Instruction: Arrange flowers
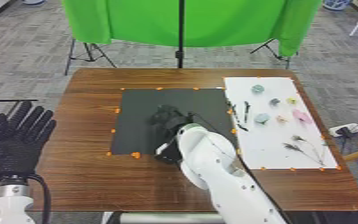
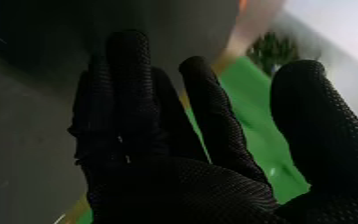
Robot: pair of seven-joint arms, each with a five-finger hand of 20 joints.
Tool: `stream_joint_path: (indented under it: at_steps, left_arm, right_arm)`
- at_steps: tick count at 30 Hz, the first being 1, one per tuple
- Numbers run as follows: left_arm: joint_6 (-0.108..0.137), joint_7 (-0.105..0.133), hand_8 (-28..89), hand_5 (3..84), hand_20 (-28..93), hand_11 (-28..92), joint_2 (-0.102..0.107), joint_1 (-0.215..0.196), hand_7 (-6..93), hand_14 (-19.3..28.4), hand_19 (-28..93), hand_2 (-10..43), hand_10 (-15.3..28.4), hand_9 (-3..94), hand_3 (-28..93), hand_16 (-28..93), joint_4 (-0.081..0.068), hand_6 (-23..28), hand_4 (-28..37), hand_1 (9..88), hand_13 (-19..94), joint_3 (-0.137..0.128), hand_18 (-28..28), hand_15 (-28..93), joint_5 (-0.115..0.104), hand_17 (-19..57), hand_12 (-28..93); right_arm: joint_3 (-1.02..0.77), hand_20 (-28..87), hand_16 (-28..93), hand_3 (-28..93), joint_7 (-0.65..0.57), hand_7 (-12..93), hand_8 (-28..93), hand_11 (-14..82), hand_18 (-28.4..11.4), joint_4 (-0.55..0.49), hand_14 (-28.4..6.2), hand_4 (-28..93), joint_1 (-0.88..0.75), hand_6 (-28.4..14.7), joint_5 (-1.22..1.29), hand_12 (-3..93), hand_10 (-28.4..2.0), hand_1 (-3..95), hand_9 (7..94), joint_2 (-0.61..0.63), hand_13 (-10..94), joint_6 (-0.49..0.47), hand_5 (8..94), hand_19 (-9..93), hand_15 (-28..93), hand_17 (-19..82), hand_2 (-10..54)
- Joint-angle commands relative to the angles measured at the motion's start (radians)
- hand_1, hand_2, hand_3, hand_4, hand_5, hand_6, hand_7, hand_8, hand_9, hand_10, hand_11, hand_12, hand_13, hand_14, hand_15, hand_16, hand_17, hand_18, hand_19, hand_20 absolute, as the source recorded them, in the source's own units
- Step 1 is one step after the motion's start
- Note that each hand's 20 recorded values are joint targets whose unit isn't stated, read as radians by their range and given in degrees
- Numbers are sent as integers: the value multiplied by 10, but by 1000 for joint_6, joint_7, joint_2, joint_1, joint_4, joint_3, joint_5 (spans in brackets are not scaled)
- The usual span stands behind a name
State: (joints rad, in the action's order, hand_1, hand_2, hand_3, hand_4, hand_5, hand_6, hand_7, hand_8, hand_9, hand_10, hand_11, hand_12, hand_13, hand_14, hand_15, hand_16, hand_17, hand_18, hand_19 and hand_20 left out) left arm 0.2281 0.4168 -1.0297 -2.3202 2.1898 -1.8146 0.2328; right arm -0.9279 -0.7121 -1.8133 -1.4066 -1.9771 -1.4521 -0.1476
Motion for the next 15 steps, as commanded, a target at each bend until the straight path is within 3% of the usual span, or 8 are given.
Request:
stream_joint_path:
  at_steps: [1,5,10,15]
  left_arm:
    - [-18,-5,-97,432,131,139,-12,-21,97,131,292,114,135,389,717,-7,-4,68,-283,245,320,6,140,156,1,-32,101]
    - [-10,-5,-97,431,131,139,-13,-26,96,131,291,114,134,389,717,-7,-3,68,-283,245,320,8,140,156,-3,-33,100]
    - [-18,-10,-97,431,131,140,-9,-23,96,131,292,113,135,389,718,-7,-5,67,-283,244,320,14,140,158,2,-33,100]
    - [-20,-21,-97,431,131,139,-8,-21,96,131,292,115,135,388,716,-8,-6,68,-283,245,319,21,139,156,5,-33,100]
  right_arm:
    - [-28,274,139,792,-2,101,-99,107,-248,0,-201,-242,9,-93,-68,126,-229,259,429,15,497,41,534,868,641,272,85]
    - [-32,272,136,790,-24,92,-101,98,-250,40,-206,-242,25,-93,-58,122,-225,252,420,3,495,-84,527,871,631,272,91]
    - [-10,270,130,779,-21,78,-99,87,-254,75,-210,-245,43,-86,-78,117,-221,247,410,-9,490,-216,512,869,610,266,98]
    - [18,270,131,770,-25,73,-95,83,-257,46,-211,-244,28,-85,-55,117,-219,246,409,-9,486,-263,511,868,602,262,102]
